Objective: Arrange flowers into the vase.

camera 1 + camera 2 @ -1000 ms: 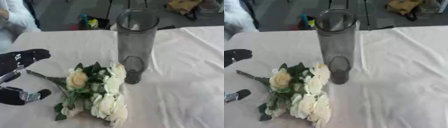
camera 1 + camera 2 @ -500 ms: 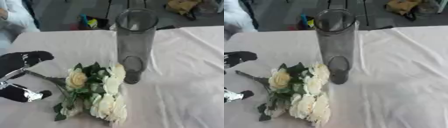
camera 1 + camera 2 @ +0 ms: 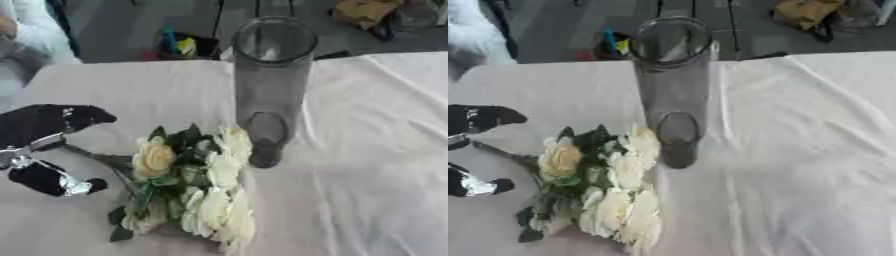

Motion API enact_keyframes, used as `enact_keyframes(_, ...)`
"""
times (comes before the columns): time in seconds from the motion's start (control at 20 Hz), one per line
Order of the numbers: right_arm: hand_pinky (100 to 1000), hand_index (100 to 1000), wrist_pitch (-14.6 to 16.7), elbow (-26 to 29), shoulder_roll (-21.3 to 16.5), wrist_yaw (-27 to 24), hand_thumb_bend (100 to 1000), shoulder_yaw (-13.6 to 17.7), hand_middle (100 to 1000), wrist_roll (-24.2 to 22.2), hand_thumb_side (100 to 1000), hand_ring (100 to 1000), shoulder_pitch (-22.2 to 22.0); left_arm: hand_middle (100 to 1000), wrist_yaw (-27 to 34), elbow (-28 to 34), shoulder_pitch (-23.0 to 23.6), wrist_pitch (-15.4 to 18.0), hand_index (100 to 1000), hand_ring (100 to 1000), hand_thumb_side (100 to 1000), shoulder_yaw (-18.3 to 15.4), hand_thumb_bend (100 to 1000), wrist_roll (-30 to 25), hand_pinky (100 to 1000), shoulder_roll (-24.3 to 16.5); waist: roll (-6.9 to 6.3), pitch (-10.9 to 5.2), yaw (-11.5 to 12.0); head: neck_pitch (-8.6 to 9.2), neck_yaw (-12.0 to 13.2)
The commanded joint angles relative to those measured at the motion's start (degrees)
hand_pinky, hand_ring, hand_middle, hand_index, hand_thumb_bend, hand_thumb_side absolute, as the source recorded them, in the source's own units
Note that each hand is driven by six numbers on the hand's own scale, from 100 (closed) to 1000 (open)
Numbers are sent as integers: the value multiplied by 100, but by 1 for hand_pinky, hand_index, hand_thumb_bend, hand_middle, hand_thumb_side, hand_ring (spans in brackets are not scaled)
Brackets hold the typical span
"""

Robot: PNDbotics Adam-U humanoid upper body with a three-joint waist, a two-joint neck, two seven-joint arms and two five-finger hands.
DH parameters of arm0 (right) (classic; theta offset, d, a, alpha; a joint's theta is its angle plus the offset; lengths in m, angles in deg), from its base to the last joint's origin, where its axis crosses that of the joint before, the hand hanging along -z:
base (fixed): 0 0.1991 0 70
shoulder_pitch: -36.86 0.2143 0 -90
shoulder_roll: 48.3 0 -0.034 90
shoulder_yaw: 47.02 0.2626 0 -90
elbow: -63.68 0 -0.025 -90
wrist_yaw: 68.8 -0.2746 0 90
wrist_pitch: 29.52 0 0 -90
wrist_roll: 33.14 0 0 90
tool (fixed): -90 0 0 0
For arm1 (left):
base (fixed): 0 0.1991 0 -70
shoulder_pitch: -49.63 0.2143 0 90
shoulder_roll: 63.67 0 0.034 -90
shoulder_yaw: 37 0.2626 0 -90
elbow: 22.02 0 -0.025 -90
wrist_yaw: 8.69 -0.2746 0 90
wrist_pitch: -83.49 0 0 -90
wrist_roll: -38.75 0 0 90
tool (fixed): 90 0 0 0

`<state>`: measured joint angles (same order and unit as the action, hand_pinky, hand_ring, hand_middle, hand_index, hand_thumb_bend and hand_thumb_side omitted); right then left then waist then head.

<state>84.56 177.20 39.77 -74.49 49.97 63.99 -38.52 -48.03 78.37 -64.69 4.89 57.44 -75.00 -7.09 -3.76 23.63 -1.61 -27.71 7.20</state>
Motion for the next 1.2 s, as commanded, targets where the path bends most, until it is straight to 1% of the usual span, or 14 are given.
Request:
enact_keyframes(0.05, 626, 671, -2, 108, -114, -9, 100, 4, 444, -27, 983, 483, 41, 877, -16, -108, -139, 42, 1000, 830, 629, 23, 514, -1, 749, -130, -83, -177, -9, 22, 35)
enact_keyframes(0.3, 626, 671, -5, 108, -107, -12, 100, 1, 444, -33, 984, 483, 42, 872, -89, -346, -278, 102, 1000, 821, 622, 119, 521, -53, 739, -69, -85, -178, -28, 45, 53)
enact_keyframes(0.4, 626, 671, -4, 108, -104, -15, 100, 1, 444, -35, 985, 483, 45, 871, -152, -443, -319, 134, 1000, 820, 615, 167, 511, -78, 737, -36, -83, -174, -41, 53, 58)
enact_keyframes(0.8, 627, 671, -10, 108, -89, -10, 100, 0, 443, -49, 986, 483, 52, 869, -342, -741, -422, 232, 1000, 818, 597, 290, 509, -102, 735, 67, -91, -146, -73, 69, 69)
enact_keyframes(1.15, 628, 671, -31, 108, -66, 6, 100, -2, 442, -66, 988, 483, 52, 858, -419, -925, -534, 290, 1000, 809, 605, 353, 497, 12, 720, 202, -98, -132, -96, 85, 78)
enact_keyframes(1.2, 629, 671, -34, 108, -60, 9, 100, -2, 441, -69, 988, 482, 50, 845, -404, -948, -561, 299, 1000, 802, 606, 361, 484, 45, 709, 236, -95, -128, -103, 90, 82)
